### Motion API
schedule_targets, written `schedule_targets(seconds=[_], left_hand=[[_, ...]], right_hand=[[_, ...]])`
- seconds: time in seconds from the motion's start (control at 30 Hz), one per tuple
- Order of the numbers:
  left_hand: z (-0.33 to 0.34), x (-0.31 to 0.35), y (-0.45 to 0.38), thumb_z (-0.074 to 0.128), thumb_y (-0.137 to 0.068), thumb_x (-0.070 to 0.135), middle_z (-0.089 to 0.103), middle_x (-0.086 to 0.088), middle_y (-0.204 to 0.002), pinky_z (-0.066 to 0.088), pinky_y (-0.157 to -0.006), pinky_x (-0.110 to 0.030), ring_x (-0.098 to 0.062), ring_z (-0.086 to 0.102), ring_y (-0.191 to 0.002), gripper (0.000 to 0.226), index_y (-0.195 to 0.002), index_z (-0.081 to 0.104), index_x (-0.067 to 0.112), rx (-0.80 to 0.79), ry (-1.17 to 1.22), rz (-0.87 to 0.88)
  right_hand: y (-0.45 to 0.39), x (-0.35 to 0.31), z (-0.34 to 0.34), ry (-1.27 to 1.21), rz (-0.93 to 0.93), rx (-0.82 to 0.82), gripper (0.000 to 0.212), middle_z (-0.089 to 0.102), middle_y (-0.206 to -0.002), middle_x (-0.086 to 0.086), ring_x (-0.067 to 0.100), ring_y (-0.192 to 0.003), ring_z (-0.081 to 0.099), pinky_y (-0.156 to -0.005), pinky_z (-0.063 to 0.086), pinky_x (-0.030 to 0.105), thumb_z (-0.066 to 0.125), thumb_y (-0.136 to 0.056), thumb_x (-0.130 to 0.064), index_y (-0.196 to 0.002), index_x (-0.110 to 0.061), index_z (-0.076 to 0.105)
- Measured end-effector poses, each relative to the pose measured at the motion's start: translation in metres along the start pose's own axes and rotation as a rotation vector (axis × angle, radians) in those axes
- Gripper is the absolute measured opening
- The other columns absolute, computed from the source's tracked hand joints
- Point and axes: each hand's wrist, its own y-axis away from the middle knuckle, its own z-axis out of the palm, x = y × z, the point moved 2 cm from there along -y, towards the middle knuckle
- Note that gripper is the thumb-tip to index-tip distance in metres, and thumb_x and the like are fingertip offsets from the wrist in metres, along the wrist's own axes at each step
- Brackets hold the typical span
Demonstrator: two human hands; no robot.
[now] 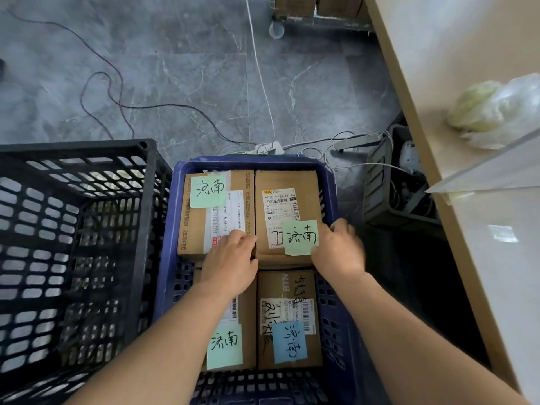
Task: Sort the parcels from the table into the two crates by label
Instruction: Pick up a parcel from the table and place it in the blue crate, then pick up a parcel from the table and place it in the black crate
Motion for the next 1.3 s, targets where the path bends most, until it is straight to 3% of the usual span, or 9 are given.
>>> schedule_targets(seconds=[0.17, 0.4, 0.5, 0.63, 0.8, 1.07, 1.3], left_hand=[[-0.018, 0.007, 0.041, 0.043, -0.098, 0.037, 0.035, 0.002, -0.148, 0.034, -0.108, -0.034, -0.018, 0.036, -0.133, 0.053, -0.147, 0.029, 0.022, 0.034, 0.008, 0.015], [-0.05, 0.046, 0.109, 0.041, -0.098, 0.042, 0.034, -0.002, -0.149, 0.041, -0.099, -0.036, -0.021, 0.039, -0.131, 0.062, -0.151, 0.014, 0.022, 0.032, -0.015, 0.128], [-0.07, 0.064, 0.139, 0.041, -0.098, 0.044, 0.034, -0.003, -0.149, 0.038, -0.103, -0.037, -0.021, 0.036, -0.134, 0.062, -0.15, 0.017, 0.021, 0.063, -0.019, 0.217], [-0.092, 0.085, 0.175, 0.042, -0.097, 0.046, 0.033, -0.002, -0.15, 0.032, -0.109, -0.037, -0.021, 0.032, -0.136, 0.062, -0.149, 0.021, 0.02, 0.099, -0.035, 0.338], [-0.106, 0.12, 0.21, 0.043, -0.096, 0.048, 0.035, 0.0, -0.149, 0.029, -0.11, -0.035, -0.018, 0.032, -0.137, 0.06, -0.147, 0.03, 0.019, 0.14, -0.043, 0.512], [-0.093, 0.188, 0.284, 0.044, -0.095, 0.051, 0.037, 0.002, -0.148, 0.031, -0.108, -0.034, -0.019, 0.034, -0.135, 0.059, -0.144, 0.035, 0.02, 0.146, -0.069, 0.725], [-0.056, 0.262, 0.376, 0.044, -0.094, 0.051, 0.039, 0.0, -0.147, 0.031, -0.107, -0.036, -0.022, 0.035, -0.134, 0.06, -0.145, 0.034, 0.02, 0.127, -0.084, 0.865]], right_hand=[[0.057, 0.001, -0.018, -0.042, 0.036, 0.049, 0.029, 0.049, -0.126, 0.007, 0.024, -0.115, 0.047, -0.091, 0.045, 0.034, 0.046, -0.097, -0.027, -0.123, -0.017, 0.053], [0.155, -0.004, -0.047, -0.081, 0.109, 0.112, 0.031, 0.051, -0.128, 0.006, 0.024, -0.118, 0.047, -0.094, 0.043, 0.034, 0.047, -0.098, -0.029, -0.126, -0.019, 0.053], [0.199, -0.006, -0.067, -0.113, 0.159, 0.19, 0.029, 0.053, -0.125, 0.005, 0.024, -0.115, 0.048, -0.091, 0.042, 0.034, 0.047, -0.097, -0.031, -0.121, -0.018, 0.055], [0.259, -0.001, -0.086, -0.138, 0.242, 0.277, 0.038, 0.052, -0.131, 0.004, 0.023, -0.121, 0.047, -0.095, 0.043, 0.034, 0.047, -0.098, -0.036, -0.133, -0.02, 0.052], [0.329, 0.017, -0.102, -0.166, 0.371, 0.365, 0.031, 0.055, -0.127, 0.004, 0.024, -0.118, 0.049, -0.094, 0.044, 0.036, 0.045, -0.098, -0.033, -0.123, -0.019, 0.056], [0.436, 0.072, -0.11, -0.156, 0.577, 0.448, 0.036, 0.053, -0.128, 0.005, 0.026, -0.115, 0.048, -0.091, 0.043, 0.035, 0.04, -0.099, -0.032, -0.129, -0.017, 0.054], [0.548, 0.127, -0.087, -0.14, 0.733, 0.497, 0.031, 0.055, -0.123, 0.007, 0.027, -0.113, 0.05, -0.085, 0.04, 0.034, 0.041, -0.098, -0.032, -0.119, -0.016, 0.057]])
